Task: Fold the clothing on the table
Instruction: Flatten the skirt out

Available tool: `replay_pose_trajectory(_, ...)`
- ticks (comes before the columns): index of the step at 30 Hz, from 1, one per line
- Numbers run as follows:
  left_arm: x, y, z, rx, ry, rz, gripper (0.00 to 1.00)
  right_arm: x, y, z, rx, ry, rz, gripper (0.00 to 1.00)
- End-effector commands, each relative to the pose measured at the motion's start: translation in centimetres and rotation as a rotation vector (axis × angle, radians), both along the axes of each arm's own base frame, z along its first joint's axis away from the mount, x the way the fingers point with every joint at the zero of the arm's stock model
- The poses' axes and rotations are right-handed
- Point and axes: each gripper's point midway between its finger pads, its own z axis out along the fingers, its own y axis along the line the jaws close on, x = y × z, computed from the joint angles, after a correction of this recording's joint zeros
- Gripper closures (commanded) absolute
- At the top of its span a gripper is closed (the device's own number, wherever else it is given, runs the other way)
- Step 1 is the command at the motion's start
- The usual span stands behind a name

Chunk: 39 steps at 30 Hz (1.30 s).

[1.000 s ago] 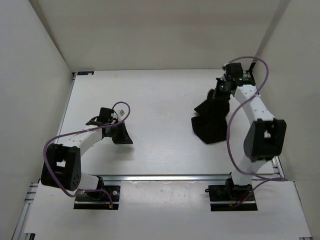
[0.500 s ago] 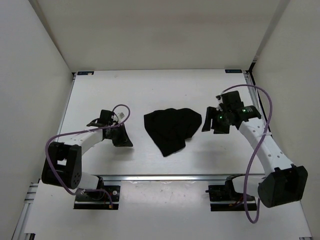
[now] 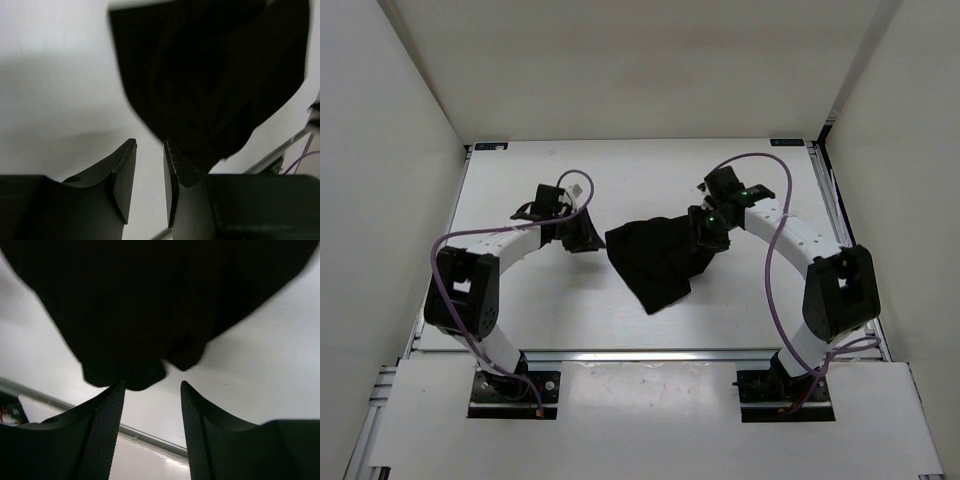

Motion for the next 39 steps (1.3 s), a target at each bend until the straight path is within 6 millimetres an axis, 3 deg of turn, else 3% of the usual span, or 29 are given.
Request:
replay_pose_trajectory(1, 5.5, -0.7, 3.0, -0.052, -0.126, 0.053, 0.59, -0.1, 4.6, 3.0, 0.112, -0.018, 0.080, 0.46)
replay_pose_trajectory(2, 6.1, -0.8, 3.5, -0.064, -0.140, 0.053, 0.60, -0.8, 5.1, 1.9, 0.102, 0.038, 0.090, 0.48)
replay_pose_trajectory(4, 7.2, -1.0, 4.2, -0.093, -0.150, 0.067, 0.60, -1.6, 6.3, 2.0, 0.118, 0.106, 0.100, 0.50)
replay_pose_trajectory(6, 7.9, -1.0, 3.6, -0.106, -0.138, 0.075, 0.59, -2.1, 6.6, 1.4, 0.083, 0.147, 0.094, 0.51)
replay_pose_trajectory(10, 9.4, -1.6, 2.4, -0.100, -0.125, 0.066, 0.59, -4.3, 4.7, -2.0, -0.081, 0.289, 0.038, 0.49)
replay_pose_trajectory(11, 10.5, -2.2, 3.1, -0.115, -0.152, 0.052, 0.59, -5.1, 4.1, -3.1, -0.102, 0.337, 0.028, 0.53)
replay_pose_trajectory(12, 10.5, -2.8, 2.0, -0.117, -0.127, 0.039, 0.59, -5.6, 3.9, -3.7, -0.110, 0.363, 0.021, 0.58)
replay_pose_trajectory(13, 11.3, -3.4, 2.6, -0.129, -0.150, 0.030, 0.59, -6.6, 3.7, -4.4, -0.113, 0.394, 0.008, 0.60)
replay_pose_trajectory(17, 11.9, -6.4, 0.6, -0.159, -0.128, -0.044, 0.62, -7.0, 2.6, -6.3, -0.087, 0.437, -0.041, 0.72)
replay_pose_trajectory(18, 11.4, -7.5, 0.0, -0.158, -0.112, -0.062, 0.65, -6.2, 2.4, -6.7, -0.079, 0.432, -0.060, 0.73)
replay_pose_trajectory(19, 11.3, -7.6, -0.4, -0.154, -0.107, -0.066, 0.67, -6.1, 2.1, -7.2, -0.079, 0.443, -0.063, 0.74)
replay_pose_trajectory(21, 10.2, -7.7, -2.4, -0.112, -0.081, -0.069, 0.73, -3.9, 0.9, -8.1, -0.101, 0.433, -0.085, 0.75)
replay_pose_trajectory(23, 9.1, -7.2, -3.6, -0.081, -0.058, -0.065, 0.73, -2.1, 0.3, -8.0, -0.103, 0.424, -0.090, 0.75)
replay_pose_trajectory(24, 7.9, -6.8, -4.4, -0.067, -0.031, -0.069, 0.74, -1.6, -0.5, -8.8, -0.129, 0.437, -0.103, 0.75)
replay_pose_trajectory(26, 5.2, -5.6, -6.1, -0.043, 0.029, -0.066, 0.74, 0.8, -1.1, -8.5, -0.142, 0.403, -0.098, 0.75)
replay_pose_trajectory(27, 4.3, -5.7, -5.7, -0.049, 0.030, -0.075, 0.74, 1.2, -1.5, -9.2, -0.146, 0.423, -0.112, 0.75)
replay_pose_trajectory(29, 2.2, -5.3, -6.1, -0.057, 0.054, -0.072, 0.75, 4.2, -1.4, -9.0, -0.123, 0.382, -0.099, 0.76)
replay_pose_trajectory(30, 0.2, -4.8, -6.7, -0.054, 0.081, -0.072, 0.75, 5.6, -1.0, -8.9, -0.107, 0.371, -0.086, 0.76)
replay_pose_trajectory(31, -0.3, -4.8, -5.8, -0.064, 0.069, -0.078, 0.75, 6.8, -0.8, -8.9, -0.101, 0.348, -0.086, 0.76)
replay_pose_trajectory(32, -1.3, -4.3, -6.4, -0.052, 0.084, -0.071, 0.75, 8.5, -0.1, -8.8, -0.068, 0.317, -0.066, 0.77)
replay_pose_trajectory(35, -2.6, -4.2, -5.1, -0.064, 0.053, -0.074, 0.75, 11.6, 1.3, -7.5, -0.027, 0.221, -0.026, 0.77)
replay_pose_trajectory(36, -2.8, -4.1, -5.1, -0.065, 0.060, -0.068, 0.75, 12.8, 1.4, -6.0, -0.022, 0.172, -0.035, 0.71)
replay_pose_trajectory(39, -2.1, -4.4, -4.1, -0.090, 0.042, -0.075, 0.75, 12.5, -0.4, -2.9, -0.143, 0.104, -0.080, 0.53)
